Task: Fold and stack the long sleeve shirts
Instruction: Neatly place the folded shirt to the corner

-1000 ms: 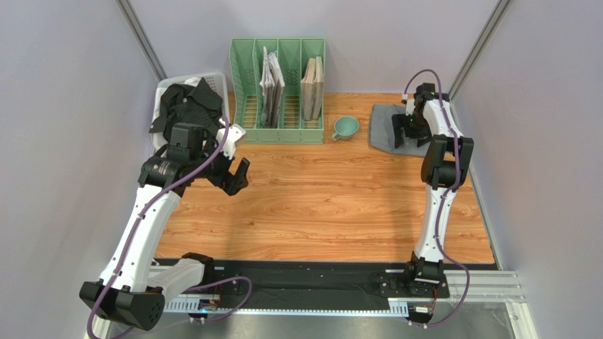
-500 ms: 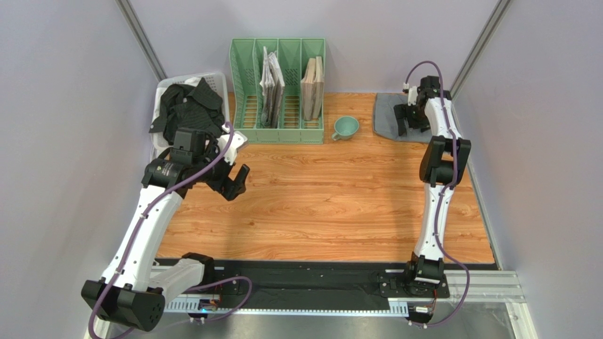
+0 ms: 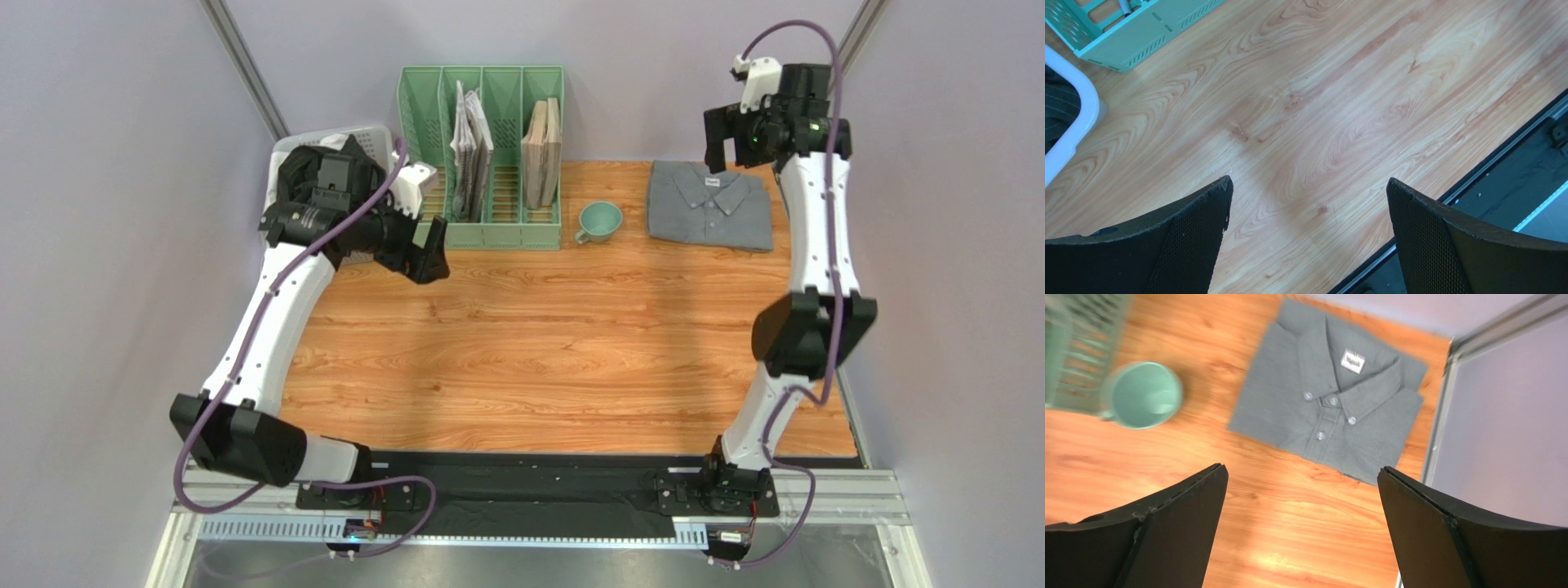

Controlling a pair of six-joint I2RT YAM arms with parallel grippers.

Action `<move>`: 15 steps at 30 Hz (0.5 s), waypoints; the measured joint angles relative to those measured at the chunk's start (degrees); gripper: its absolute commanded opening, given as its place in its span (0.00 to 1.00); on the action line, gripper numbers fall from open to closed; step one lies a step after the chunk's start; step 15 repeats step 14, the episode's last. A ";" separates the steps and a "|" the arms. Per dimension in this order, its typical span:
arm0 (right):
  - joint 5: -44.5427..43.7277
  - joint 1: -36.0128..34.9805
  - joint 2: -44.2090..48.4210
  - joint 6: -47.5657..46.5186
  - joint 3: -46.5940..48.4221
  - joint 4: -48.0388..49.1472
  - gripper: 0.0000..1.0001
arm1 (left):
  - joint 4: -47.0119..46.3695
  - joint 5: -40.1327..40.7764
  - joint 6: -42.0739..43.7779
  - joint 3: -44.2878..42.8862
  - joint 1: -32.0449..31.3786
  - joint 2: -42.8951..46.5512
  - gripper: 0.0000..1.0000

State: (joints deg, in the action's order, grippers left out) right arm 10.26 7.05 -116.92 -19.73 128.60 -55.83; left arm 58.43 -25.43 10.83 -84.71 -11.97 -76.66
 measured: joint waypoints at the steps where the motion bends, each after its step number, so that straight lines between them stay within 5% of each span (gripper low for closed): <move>1: 0.81 -0.48 5.18 0.07 -2.10 0.02 1.00 | -0.59 0.00 -0.90 -1.40 0.00 -1.75 0.99; 8: 3.98 -13.77 31.91 1.99 -31.15 3.50 1.00 | -4.15 1.86 -4.20 -2.05 -1.49 -7.10 0.99; 15: 3.23 -25.38 34.40 5.20 -57.81 5.09 1.00 | -7.26 4.74 -4.04 10.49 -4.39 -3.76 0.99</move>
